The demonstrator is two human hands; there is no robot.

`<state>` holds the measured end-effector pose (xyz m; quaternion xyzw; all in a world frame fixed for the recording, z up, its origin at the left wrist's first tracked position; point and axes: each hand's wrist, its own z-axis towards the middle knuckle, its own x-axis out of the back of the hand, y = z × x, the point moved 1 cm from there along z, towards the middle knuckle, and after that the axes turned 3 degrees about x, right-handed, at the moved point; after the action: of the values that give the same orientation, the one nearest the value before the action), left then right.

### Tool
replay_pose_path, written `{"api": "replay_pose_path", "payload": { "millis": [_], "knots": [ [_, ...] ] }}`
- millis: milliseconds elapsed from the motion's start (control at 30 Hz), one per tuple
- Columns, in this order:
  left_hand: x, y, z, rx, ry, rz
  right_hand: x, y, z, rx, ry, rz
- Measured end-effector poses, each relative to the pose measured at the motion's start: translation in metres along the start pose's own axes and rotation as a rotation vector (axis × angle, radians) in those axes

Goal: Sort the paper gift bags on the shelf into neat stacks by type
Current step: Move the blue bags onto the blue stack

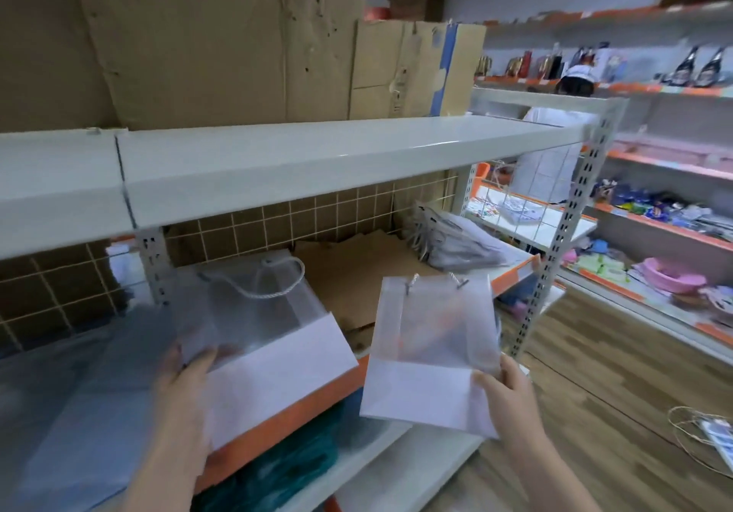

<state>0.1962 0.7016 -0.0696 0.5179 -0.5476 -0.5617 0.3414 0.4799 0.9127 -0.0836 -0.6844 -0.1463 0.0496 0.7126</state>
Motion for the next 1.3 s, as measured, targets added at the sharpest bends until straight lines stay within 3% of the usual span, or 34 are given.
{"api": "replay_pose_path", "payload": {
  "millis": [300,533,767,967,1133,1233,1300],
  "knots": [
    [-0.136,-0.029,0.045,0.221,-0.077,0.048,0.053,-0.018,0.112,-0.020,0.020,0.024],
    [-0.188,-0.023,0.055,0.162,-0.041,0.139,0.073,-0.010,0.186,-0.032,-0.033,0.097],
    [-0.241,-0.017,0.043,0.054,0.125,0.209,0.075,-0.009,0.294,-0.061,-0.123,0.202],
    [-0.294,-0.034,0.043,0.062,0.207,0.151,0.076,-0.013,0.400,-0.106,-0.151,0.239],
    [-0.336,-0.045,0.039,0.068,0.242,0.115,0.063,-0.009,0.476,-0.210,-0.220,0.153],
    [-0.361,-0.047,0.031,0.069,0.264,0.065,0.046,-0.005,0.506,-0.314,-0.356,0.259],
    [-0.380,-0.046,0.025,0.066,0.267,0.031,0.033,0.007,0.526,-0.169,-0.440,-0.047]
  ]
}}
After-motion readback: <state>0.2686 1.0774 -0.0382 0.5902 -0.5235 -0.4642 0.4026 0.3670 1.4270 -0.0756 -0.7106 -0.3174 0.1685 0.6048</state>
